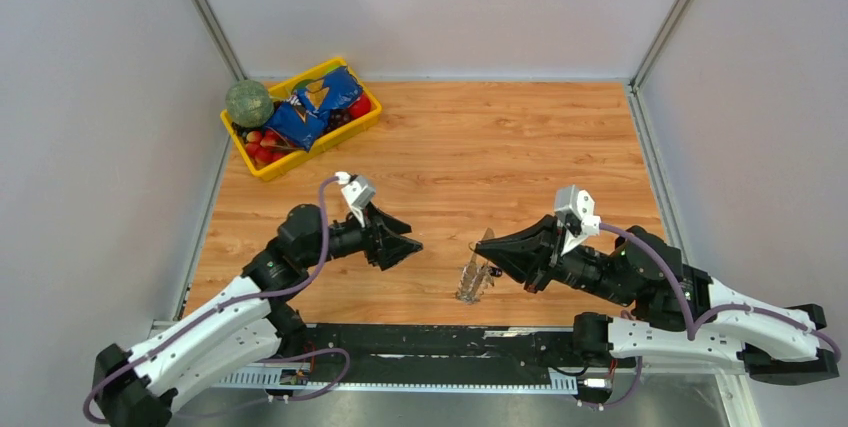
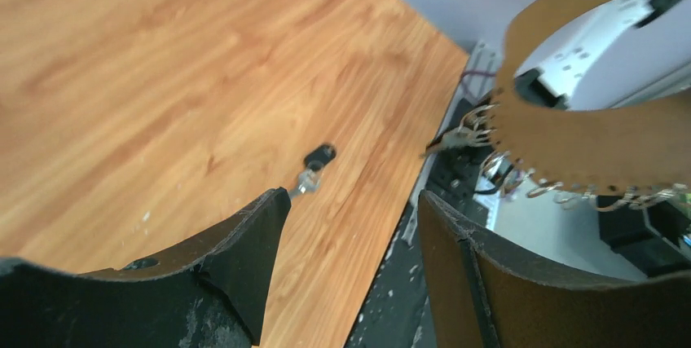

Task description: Put the keys on the keyring

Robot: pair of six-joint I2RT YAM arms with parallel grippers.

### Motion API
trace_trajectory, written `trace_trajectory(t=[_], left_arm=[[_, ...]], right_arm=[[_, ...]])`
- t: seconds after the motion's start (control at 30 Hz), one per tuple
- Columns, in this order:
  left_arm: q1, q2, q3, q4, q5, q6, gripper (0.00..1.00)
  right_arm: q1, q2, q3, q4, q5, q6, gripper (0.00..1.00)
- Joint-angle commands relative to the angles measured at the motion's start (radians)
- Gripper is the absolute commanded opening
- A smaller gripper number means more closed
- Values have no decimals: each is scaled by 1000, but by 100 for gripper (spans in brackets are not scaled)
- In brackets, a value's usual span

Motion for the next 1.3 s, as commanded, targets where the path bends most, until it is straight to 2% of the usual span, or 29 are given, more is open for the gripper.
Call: trace_trajectory(t=[0.0, 0.13, 0.43, 0.63, 0.9, 1.1, 1.27], left_arm=[[-40, 128, -26, 79, -70, -8, 70], [-109, 242, -20, 96, -160, 36, 74], [-251, 502, -17, 228, -322, 77, 76], [-358, 654, 64, 236, -460, 119, 76], [-464, 842, 215, 186, -619, 172, 76], [-526, 972, 351, 124, -715, 210, 73], [-547, 1042, 402, 88, -769, 213, 70]], right_arm=[[-4, -18, 65, -50, 147, 61, 0], [-3, -37, 94, -83, 259, 93, 0], [-3, -55, 152, -112, 479, 117, 0], [-3, -44, 164, -125, 593, 125, 0], [-3, -50, 141, -150, 694, 130, 0], [-3, -74, 135, -179, 718, 143, 0], [-3, -107, 129, -194, 722, 151, 0]])
